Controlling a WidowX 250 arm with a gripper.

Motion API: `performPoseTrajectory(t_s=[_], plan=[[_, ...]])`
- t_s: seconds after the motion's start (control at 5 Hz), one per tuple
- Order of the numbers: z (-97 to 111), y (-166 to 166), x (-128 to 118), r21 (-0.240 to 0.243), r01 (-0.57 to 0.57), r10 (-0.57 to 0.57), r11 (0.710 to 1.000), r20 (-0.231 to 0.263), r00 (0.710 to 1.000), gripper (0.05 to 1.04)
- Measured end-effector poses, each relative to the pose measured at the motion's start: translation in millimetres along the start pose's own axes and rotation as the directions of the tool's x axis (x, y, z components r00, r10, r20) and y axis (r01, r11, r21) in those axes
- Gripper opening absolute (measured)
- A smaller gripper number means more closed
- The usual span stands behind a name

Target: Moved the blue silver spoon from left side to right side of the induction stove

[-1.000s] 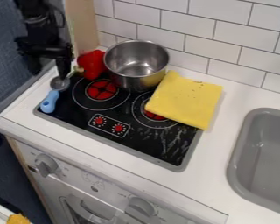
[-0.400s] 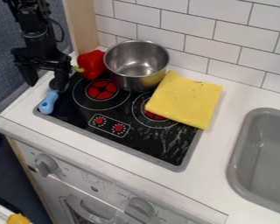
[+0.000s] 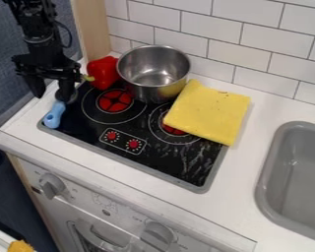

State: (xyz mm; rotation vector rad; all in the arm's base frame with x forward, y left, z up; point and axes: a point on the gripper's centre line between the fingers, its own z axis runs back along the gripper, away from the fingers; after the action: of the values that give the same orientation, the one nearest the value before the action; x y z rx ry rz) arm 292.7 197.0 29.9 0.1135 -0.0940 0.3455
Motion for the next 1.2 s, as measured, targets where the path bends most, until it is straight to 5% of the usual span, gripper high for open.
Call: performPoseTrajectory(t_s=[0.2, 0.4, 0.8, 1.2], plan=[[-3, -2, -1, -0.009, -0.013, 0.013, 1.0, -0.008, 1.0, 0.965], [-9, -10, -12, -0.049, 0.0, -0.001, 0.999, -0.022, 1.0, 0.999], [1, -12, -18, -0.055, 0.008, -0.008, 0.998, 0.003, 1.0, 0.961], [-14, -13, -21, -0.026, -0.018, 0.017, 1.0, -0.06, 0.998, 0.384]])
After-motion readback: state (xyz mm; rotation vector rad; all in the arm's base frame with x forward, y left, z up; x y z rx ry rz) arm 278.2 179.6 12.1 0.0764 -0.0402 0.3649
